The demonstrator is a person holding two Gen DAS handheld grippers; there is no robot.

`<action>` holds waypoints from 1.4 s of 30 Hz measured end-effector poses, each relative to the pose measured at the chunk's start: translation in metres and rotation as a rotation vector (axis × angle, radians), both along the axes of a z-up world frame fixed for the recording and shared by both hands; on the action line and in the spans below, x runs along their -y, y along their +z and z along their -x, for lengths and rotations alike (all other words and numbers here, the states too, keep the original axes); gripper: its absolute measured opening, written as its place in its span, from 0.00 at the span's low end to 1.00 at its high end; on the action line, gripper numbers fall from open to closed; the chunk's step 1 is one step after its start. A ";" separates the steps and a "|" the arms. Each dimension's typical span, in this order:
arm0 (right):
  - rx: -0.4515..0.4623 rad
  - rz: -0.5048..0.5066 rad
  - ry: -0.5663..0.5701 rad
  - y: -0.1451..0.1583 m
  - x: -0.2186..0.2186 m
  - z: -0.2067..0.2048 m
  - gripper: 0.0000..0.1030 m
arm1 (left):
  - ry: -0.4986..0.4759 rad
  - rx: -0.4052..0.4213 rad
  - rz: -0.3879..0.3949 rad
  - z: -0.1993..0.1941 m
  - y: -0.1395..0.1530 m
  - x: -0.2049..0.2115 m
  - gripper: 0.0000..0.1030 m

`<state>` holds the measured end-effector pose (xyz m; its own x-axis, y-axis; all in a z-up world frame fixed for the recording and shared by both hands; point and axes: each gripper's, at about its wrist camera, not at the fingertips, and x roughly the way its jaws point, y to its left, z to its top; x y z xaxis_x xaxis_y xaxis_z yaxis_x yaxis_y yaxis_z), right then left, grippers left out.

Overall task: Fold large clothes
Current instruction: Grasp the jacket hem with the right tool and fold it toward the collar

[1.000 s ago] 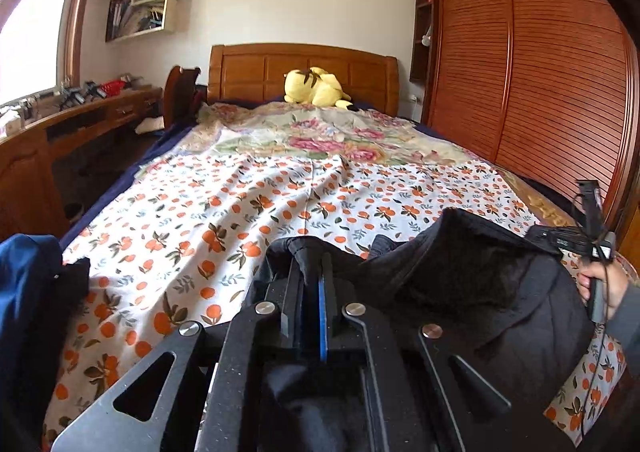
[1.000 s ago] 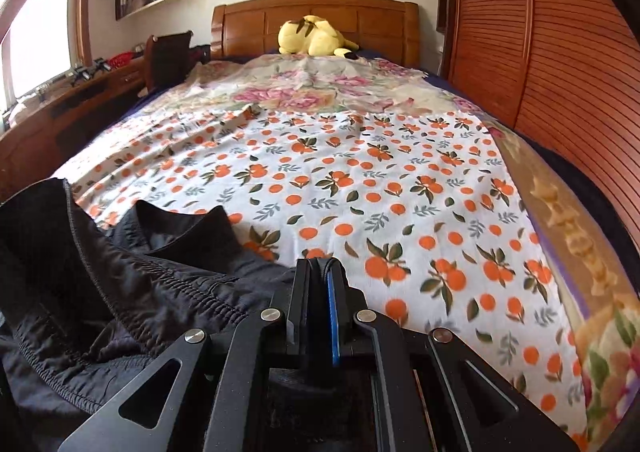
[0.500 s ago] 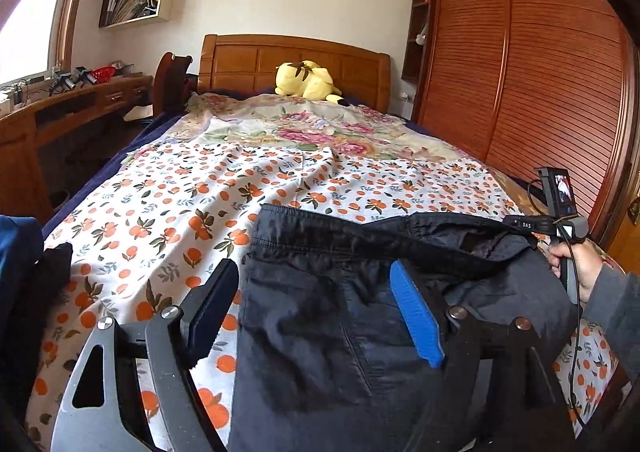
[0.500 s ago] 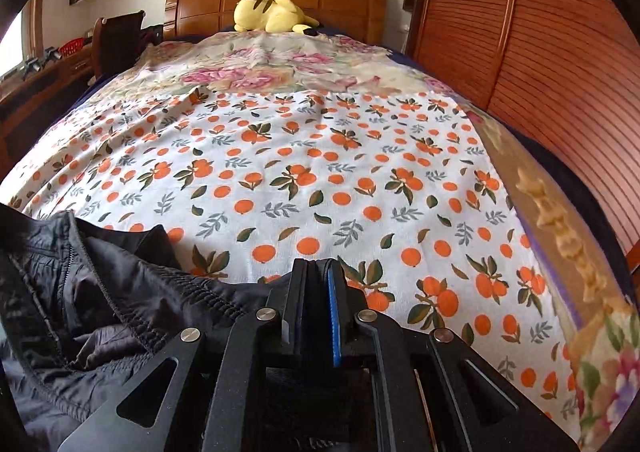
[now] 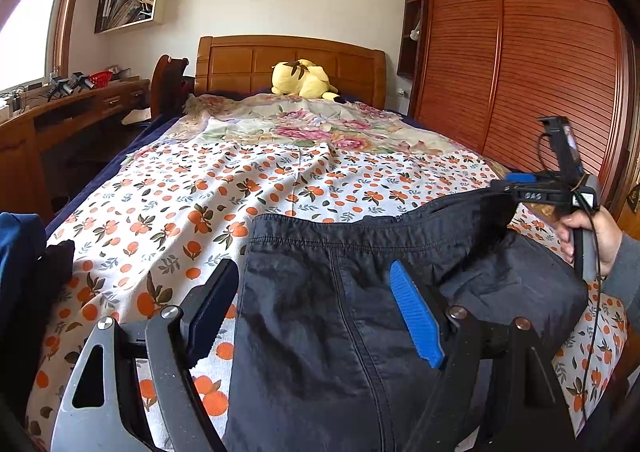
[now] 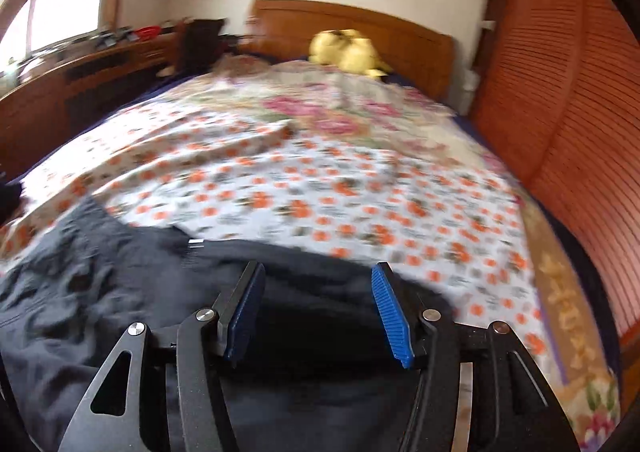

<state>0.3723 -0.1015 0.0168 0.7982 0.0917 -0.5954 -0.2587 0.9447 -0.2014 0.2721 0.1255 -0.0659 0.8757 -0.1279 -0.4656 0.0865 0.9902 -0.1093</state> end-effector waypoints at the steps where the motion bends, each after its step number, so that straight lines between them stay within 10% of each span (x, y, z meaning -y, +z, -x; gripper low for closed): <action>1: -0.009 0.010 0.020 -0.003 -0.012 0.000 0.56 | 0.001 0.000 0.000 0.001 0.000 -0.001 0.77; 16: -0.287 0.011 -0.023 -0.055 -0.035 -0.070 0.56 | -0.010 -0.020 0.011 0.000 -0.009 -0.008 0.77; 20: -0.239 0.050 0.047 -0.055 -0.041 -0.076 0.22 | -0.019 -0.019 0.011 0.000 -0.009 -0.006 0.77; 26: -0.102 0.099 -0.031 -0.045 -0.050 -0.090 0.17 | -0.021 -0.016 0.019 -0.003 -0.010 -0.002 0.77; 42: -0.083 0.034 -0.123 -0.010 0.028 -0.068 0.56 | -0.070 -0.032 -0.002 -0.005 -0.015 0.019 0.77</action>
